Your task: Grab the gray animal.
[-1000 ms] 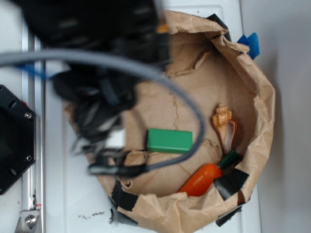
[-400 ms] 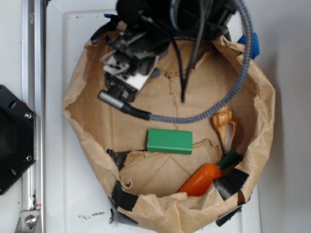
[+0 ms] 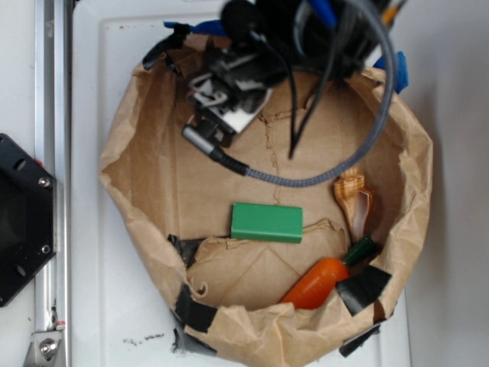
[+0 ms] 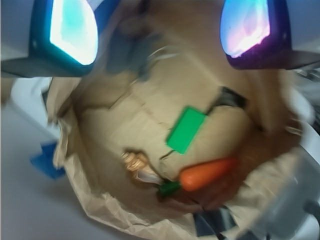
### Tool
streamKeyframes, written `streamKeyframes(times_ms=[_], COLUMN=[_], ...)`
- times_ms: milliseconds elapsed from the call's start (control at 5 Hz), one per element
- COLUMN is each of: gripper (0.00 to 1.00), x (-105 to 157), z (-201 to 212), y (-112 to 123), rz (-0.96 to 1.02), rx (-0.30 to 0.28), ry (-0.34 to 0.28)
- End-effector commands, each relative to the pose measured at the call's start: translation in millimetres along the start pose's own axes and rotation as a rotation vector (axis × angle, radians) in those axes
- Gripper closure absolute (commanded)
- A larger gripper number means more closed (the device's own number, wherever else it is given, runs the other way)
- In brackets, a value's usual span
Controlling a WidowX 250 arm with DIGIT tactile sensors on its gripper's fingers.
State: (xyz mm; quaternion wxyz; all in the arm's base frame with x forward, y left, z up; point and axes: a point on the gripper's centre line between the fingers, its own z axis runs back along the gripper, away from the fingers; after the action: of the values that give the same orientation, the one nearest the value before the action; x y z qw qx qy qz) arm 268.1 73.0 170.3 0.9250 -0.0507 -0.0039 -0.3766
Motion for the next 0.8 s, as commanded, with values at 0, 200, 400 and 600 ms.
streamKeyframes(times_ms=[0,200,400,600], gripper=[0.00,0.00,0.00,0.00], x=[15,6,-8,-23], z=[-38,-50,-71,-89], y=[-10,-28,-34,-28], rz=[-0.403,-0.479,-0.496,-0.492], rx=[0.048,0.070,0.107,0.085], ry=[-0.026,0.002,0.064,0.100])
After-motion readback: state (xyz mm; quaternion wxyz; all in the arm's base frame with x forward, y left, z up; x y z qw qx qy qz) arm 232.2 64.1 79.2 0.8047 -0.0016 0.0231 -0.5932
